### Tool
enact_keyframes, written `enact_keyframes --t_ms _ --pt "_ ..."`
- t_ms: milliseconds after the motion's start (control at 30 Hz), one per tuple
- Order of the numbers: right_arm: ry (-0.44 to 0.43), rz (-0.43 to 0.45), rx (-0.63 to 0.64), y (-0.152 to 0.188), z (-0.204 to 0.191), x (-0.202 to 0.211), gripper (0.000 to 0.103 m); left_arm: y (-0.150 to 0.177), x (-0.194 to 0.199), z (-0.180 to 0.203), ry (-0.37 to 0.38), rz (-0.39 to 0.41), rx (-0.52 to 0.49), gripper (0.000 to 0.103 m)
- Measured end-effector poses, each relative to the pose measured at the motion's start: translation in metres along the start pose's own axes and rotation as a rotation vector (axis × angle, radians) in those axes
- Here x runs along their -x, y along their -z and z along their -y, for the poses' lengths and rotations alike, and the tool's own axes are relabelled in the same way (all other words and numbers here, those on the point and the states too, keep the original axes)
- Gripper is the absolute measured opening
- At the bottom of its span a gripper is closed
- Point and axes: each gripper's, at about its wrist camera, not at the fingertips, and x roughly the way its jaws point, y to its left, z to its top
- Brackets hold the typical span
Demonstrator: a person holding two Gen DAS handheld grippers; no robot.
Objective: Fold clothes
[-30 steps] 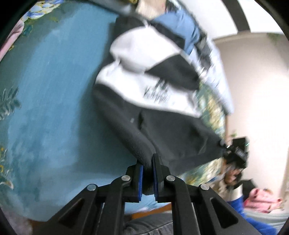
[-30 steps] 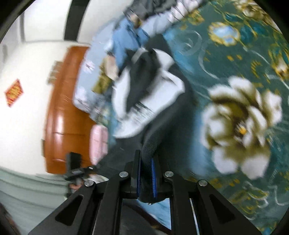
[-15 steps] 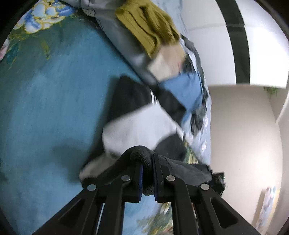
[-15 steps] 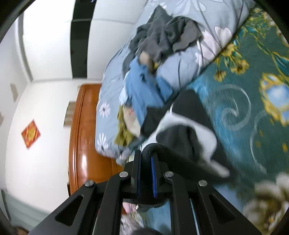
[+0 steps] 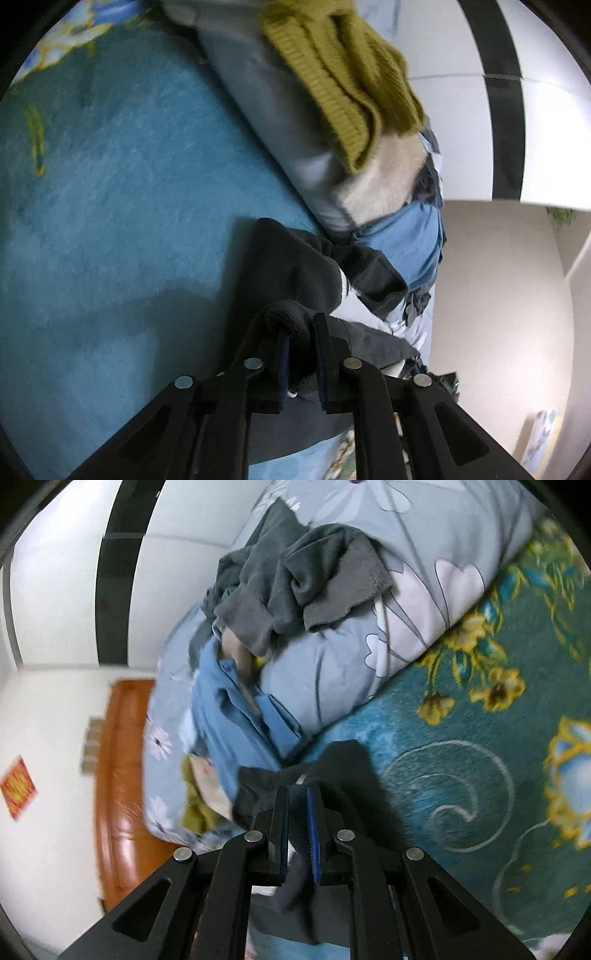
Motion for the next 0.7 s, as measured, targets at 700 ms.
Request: enact_keyframes --t_ms 700 --pt "0.334 -0.075 0.337 0.028 -0.044 -0.052 0.04 0.039 -0.005 0.03 -0.251 0.111 -0.214 0.038"
